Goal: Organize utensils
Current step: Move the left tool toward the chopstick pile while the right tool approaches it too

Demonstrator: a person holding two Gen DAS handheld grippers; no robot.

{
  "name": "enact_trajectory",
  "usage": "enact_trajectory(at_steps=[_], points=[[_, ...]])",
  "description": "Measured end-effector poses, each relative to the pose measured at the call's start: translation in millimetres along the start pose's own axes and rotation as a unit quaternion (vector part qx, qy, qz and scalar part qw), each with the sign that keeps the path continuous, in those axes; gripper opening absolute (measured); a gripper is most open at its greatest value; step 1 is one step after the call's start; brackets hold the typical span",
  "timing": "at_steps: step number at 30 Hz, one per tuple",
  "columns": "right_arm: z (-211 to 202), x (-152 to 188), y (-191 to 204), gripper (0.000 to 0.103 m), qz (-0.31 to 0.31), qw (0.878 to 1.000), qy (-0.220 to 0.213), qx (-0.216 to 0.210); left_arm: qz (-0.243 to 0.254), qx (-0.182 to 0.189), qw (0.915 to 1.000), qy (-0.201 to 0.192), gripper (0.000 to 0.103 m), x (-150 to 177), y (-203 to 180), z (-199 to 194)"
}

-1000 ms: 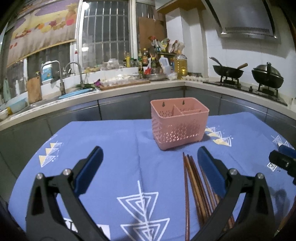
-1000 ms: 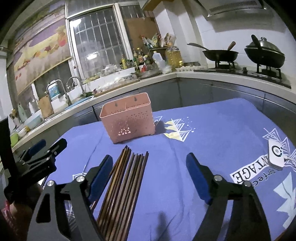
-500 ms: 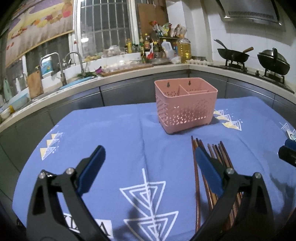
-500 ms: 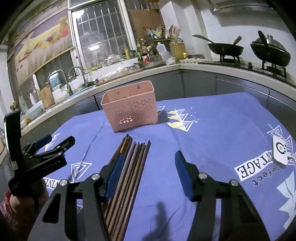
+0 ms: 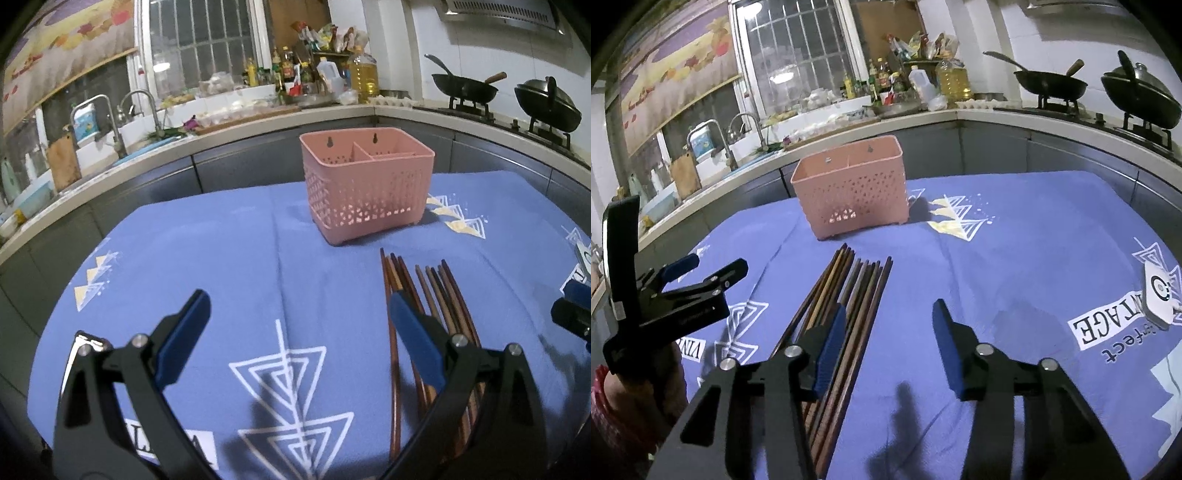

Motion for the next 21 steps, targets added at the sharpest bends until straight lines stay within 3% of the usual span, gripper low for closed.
enact_trajectory(at_steps=[8, 21], points=[[16, 12, 7, 0.036, -0.021, 0.999, 0.035, -0.008, 0.003, 0.009, 0.9997, 0.021, 0.09, 7, -3, 8], [26, 20, 12, 0.035, -0.027, 0.998, 0.054, -0.015, -0.002, 0.017, 0.9989, 0.045, 0.09, 15, -3, 21]])
Point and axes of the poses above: each gripper's, at about its wrist camera, not at the fingertips, and z roughly the way its jaws point, y to its left, x to its underside, the point moved 9 cm from there along z, roughly the way its jaws point, and after that the axes turned 1 degree about x, right-handed, at the moved point
